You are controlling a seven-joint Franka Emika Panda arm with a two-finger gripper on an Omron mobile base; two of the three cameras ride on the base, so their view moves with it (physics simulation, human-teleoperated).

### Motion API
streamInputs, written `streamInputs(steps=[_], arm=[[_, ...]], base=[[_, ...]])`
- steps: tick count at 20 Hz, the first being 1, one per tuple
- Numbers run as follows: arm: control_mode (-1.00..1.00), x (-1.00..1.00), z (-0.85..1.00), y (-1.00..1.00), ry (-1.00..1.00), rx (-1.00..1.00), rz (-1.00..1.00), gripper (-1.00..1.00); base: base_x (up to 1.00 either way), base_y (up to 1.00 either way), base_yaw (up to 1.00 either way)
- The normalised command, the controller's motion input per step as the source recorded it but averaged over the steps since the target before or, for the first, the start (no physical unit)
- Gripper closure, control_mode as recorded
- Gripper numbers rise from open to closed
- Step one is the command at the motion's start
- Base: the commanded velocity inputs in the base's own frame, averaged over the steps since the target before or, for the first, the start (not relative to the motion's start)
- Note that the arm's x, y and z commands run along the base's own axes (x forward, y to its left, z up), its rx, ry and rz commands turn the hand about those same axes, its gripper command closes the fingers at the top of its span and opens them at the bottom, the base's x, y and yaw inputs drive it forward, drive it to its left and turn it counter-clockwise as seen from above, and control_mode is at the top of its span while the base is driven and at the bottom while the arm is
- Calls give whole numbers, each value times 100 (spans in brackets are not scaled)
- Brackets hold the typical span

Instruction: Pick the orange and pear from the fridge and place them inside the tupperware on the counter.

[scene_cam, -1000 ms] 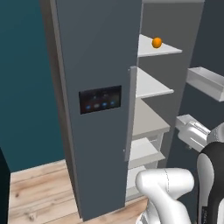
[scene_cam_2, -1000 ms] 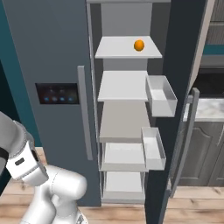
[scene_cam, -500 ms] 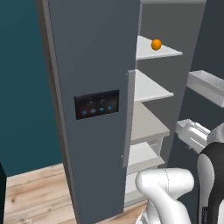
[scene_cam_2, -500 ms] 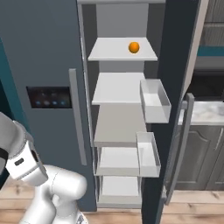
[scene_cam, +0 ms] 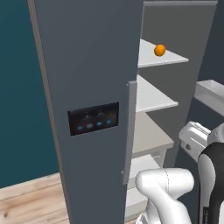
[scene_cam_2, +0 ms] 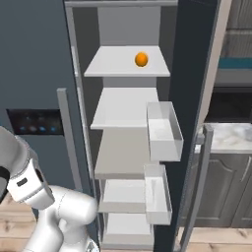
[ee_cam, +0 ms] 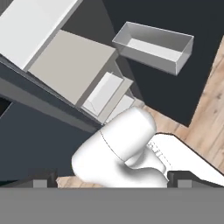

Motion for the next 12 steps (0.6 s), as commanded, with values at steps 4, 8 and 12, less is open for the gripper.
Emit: streamInputs(steps=[4,8,12], arm=[[100,0,0,0,0,0,0,-100],[100,0,0,0,0,0,0,-100],[-100,2,10,-8,0,3,0,-100]], base=[[64,-21,0],[58,-22,0],[26,-22,0]])
